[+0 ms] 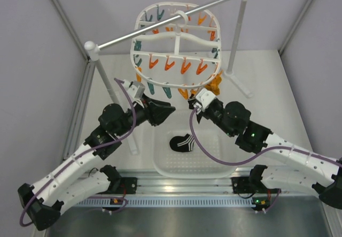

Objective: Clip the socks to the hanger
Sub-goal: Clamp the sock onto the hanger, then open the clamp at the hanger.

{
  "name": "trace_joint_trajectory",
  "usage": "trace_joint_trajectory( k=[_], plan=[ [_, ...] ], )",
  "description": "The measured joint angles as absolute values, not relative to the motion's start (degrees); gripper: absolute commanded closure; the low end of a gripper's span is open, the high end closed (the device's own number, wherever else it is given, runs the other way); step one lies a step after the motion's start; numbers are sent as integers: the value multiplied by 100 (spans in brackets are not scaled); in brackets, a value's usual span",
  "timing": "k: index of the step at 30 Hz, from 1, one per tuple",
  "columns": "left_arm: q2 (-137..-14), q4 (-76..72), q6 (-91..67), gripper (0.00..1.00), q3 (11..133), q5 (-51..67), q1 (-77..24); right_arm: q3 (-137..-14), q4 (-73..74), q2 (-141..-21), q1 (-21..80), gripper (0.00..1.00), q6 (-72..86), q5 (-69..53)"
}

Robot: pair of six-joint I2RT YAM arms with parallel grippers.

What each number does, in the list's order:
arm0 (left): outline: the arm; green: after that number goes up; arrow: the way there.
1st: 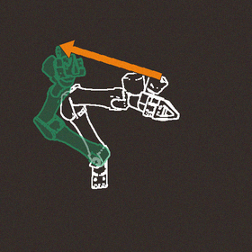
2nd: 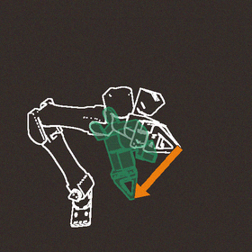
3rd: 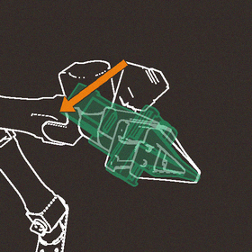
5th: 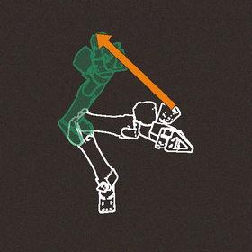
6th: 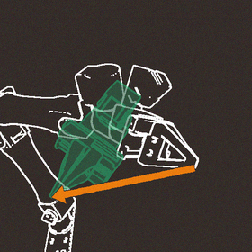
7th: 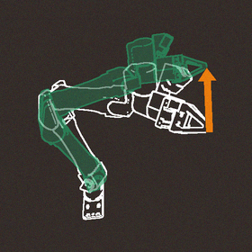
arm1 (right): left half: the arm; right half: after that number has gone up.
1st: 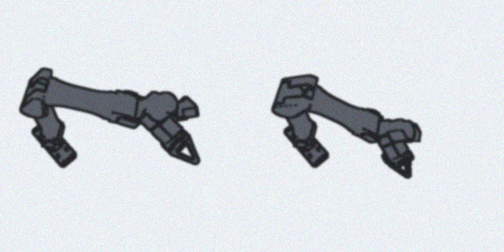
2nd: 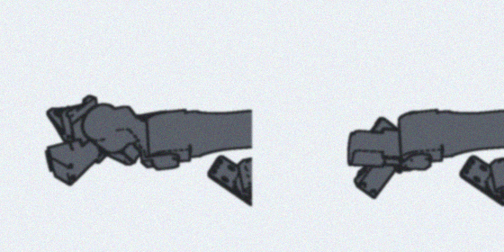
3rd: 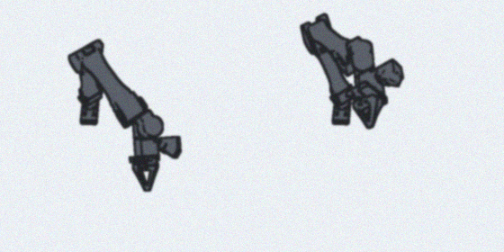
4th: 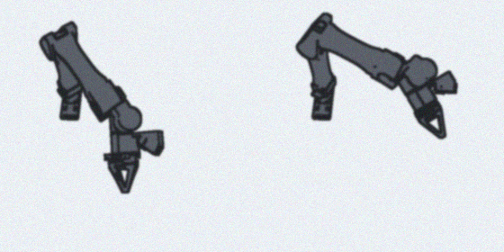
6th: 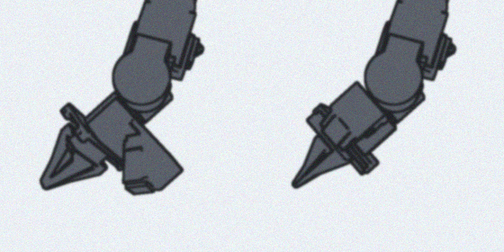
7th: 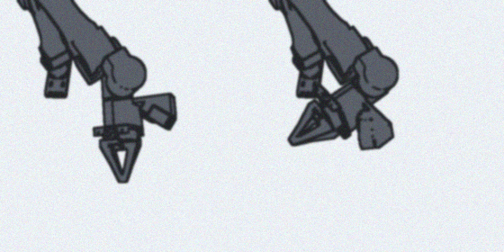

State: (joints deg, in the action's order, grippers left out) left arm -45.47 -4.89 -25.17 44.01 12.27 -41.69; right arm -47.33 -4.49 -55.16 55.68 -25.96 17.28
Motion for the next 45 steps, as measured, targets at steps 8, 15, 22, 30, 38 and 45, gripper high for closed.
trace_joint_trajectory(
  k=[8, 15, 22, 30, 38, 45],
  plan=[
    [-4845, -1186, -2797, 47, 4394, 1431, -4171, -4995, -460, -5581, 5568, 100, -2596, 1581],
    [-5334, -1378, -2993, 38, 4399, 812, -4169, -5072, -445, -5697, 5568, 100, -2596, 1472],
    [-5502, -1470, -3050, 37, 4410, 346, -4169, -5078, -434, -5756, 5568, 100, -2596, 1367],
    [-5498, -1505, -2991, 34, 4425, 89, -4169, -5081, -425, -5756, 5568, 100, -2596, 1339],
    [-5374, -1514, -2694, 29, 4425, -34, -4141, -5081, -403, -5752, 5568, 100, -2593, 1339],
    [-5352, -1726, -2554, 29, 4425, -32, -4125, -5081, -329, -5747, 5568, 100, -2589, 1334]
  ],
)
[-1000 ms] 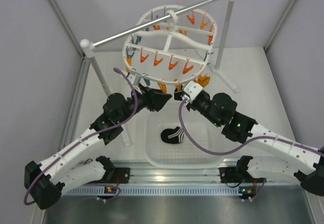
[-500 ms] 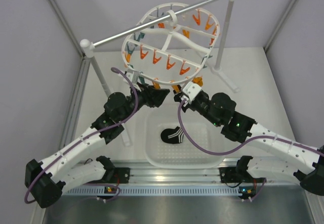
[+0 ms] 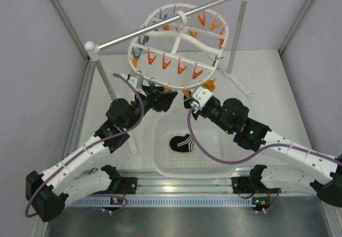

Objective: Clip the socks to the hanger
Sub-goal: Open the clamp at the hanger, then adjust the sock in the bin.

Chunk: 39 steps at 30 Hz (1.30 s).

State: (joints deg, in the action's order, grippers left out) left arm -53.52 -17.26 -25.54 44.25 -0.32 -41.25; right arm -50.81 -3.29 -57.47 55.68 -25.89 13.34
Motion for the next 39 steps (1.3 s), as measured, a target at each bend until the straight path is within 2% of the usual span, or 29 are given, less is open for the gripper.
trace_joint_trajectory(
  k=[19, 22, 26, 27, 34, 39],
  plan=[
    [-5695, -2318, -2383, 32, 4480, -73, -4121, -5081, -165, -5662, 5568, 100, -2578, 1275],
    [-5723, -2342, -2383, 36, 4532, -62, -4121, -5081, -165, -5662, 5568, 100, -2578, 1273],
    [-5806, -2355, -2390, 47, 4587, -43, -4121, -5081, -165, -5662, 5568, 100, -2578, 1275],
    [-5817, -2357, -2390, 54, 4591, -40, -4121, -5081, -163, -5662, 5568, 100, -2578, 1273],
    [-5839, -2346, -2443, 80, 4609, 163, -4121, -5081, -161, -5662, 5568, 100, -2582, 1293],
    [-5839, -2272, -2554, 89, 4641, 207, -4121, -5081, -165, -5662, 5557, 100, -2576, 1391]
  ],
)
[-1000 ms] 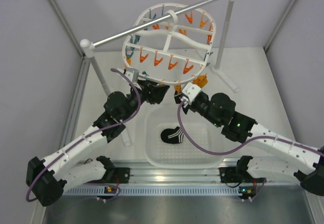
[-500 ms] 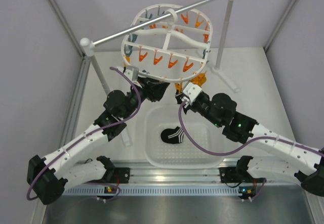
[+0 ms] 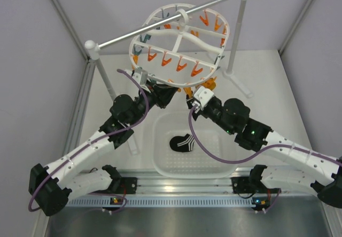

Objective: Clip the socks to the hanger
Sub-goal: Adjust the sock in the bin.

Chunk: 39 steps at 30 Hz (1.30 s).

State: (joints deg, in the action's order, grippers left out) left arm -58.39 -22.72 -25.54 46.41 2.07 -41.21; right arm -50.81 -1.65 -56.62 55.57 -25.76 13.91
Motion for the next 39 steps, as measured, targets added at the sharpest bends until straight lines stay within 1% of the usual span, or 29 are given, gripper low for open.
trace_joint_trajectory(
  k=[1, 2, 3, 4, 5, 7, 8, 11, 12, 14, 16, 17, 21, 25, 26, 29, 32, 36, 39],
  plan=[
    [-5839, -2250, -2576, 90, 4650, 209, -4121, -5081, -165, -5664, 5542, 100, -2561, 1415],
    [-5839, -2228, -2593, 92, 4657, 211, -4121, -5081, -165, -5664, 5513, 98, -2532, 1441],
    [-5839, -2202, -2620, 93, 4668, 211, -4121, -5087, -161, -5669, 5472, 92, -2510, 1459],
    [-5839, -2174, -2648, 95, 4672, 215, -4121, -5124, -132, -5688, 5402, 84, -2469, 1483],
    [-5839, -2165, -2672, 96, 4674, 222, -4121, -5186, -95, -5717, 5325, 72, -2405, 1514],
    [-5839, -2130, -2714, 99, 4694, 235, -4121, -5312, -3, -5791, 5186, 61, -2327, 1538],
    [-5839, -2112, -2731, 99, 4709, 248, -4121, -5391, 49, -5835, 5133, 54, -2307, 1540],
    [-5841, -2008, -2775, 100, 4786, 276, -4121, -5664, 329, -5918, 4995, 47, -2252, 1490],
    [-5841, -1979, -2792, 100, 4814, 298, -4121, -5747, 447, -5913, 4967, 46, -2237, 1435],
    [-5841, -1935, -2825, 100, 4858, 322, -4121, -5870, 644, -5854, 4943, 46, -2228, 1194],
    [-5841, -1920, -2856, 100, 4880, 353, -4121, -5876, 786, -5688, 4936, 52, -2233, 836],
    [-5841, -1900, -2864, 100, 4888, 362, -4121, -5876, 838, -5594, 4936, 56, -2235, 655],
    [-5870, -1769, -2897, 100, 4954, 366, -4121, -5898, 816, -5227, 4939, 60, -2233, -99],
    [-5975, -1632, -2932, 100, 5087, 405, -4121, -5937, 753, -5179, 4987, 64, -2233, -668],
    [-5990, -1603, -2945, 100, 5100, 410, -4121, -5937, 751, -5188, 5009, 66, -2226, -766],
    [-6010, -1490, -2974, 100, 5135, 445, -4121, -5953, 735, -5290, 5129, 72, -2150, -963],
    [-6042, -1347, -2989, 100, 5225, 513, -4121, -6003, 659, -5524, 5181, 75, -2084, -985],
    [-6069, -1072, -3000, 100, 5437, 650, -4121, -6007, 552, -5878, 5196, 77, -2078, -862],
    [-6069, -923, -3039, 100, 5566, 735, -4121, -6007, 543, -6062, 5196, 75, -2075, -679]
  ],
)
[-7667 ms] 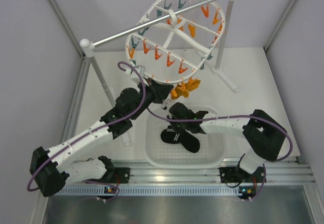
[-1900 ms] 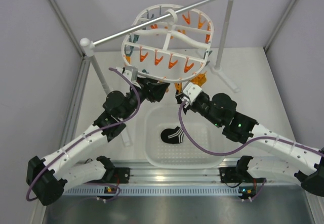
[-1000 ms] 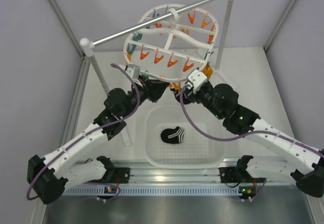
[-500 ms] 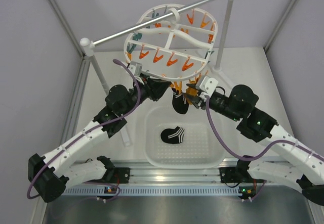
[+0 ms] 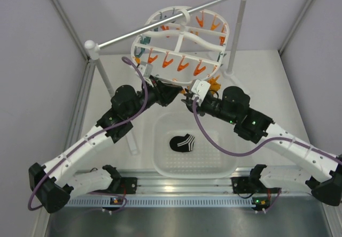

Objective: Clip the socks to the hanger
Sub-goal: Adjust the sock in the bin.

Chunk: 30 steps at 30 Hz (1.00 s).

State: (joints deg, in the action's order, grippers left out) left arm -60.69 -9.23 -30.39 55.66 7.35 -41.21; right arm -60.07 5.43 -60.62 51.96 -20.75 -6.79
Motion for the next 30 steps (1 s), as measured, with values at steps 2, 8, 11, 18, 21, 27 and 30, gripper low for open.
trace_joint_trajectory(
  k=[2, 8, 11, 18, 21, 27, 30],
  plan=[
    [-6069, -851, -3055, 100, 5603, 760, -4121, -5996, 515, -6099, 5199, 74, -2080, -537],
    [-6069, -703, -3148, 100, 5618, 814, -4101, -5964, 226, -6106, 5203, 65, -2097, -49],
    [-6069, -681, -3162, 100, 5638, 810, -4095, -5964, 163, -6132, 5210, 64, -2091, 25],
    [-6069, -626, -3240, 100, 5647, 821, -4080, -5964, 40, -6257, 5212, 62, -2091, -5],
    [-6069, -622, -3297, 100, 5647, 827, -4080, -5964, 27, -6298, 5212, 62, -2091, -8],
    [-6069, -628, -3356, 100, 5647, 875, -4077, -5966, -49, -6479, 5214, 71, -2082, -14],
    [-6069, -622, -3369, 100, 5647, 904, -4069, -5968, -86, -6584, 5214, 92, -2051, -43]
  ],
)
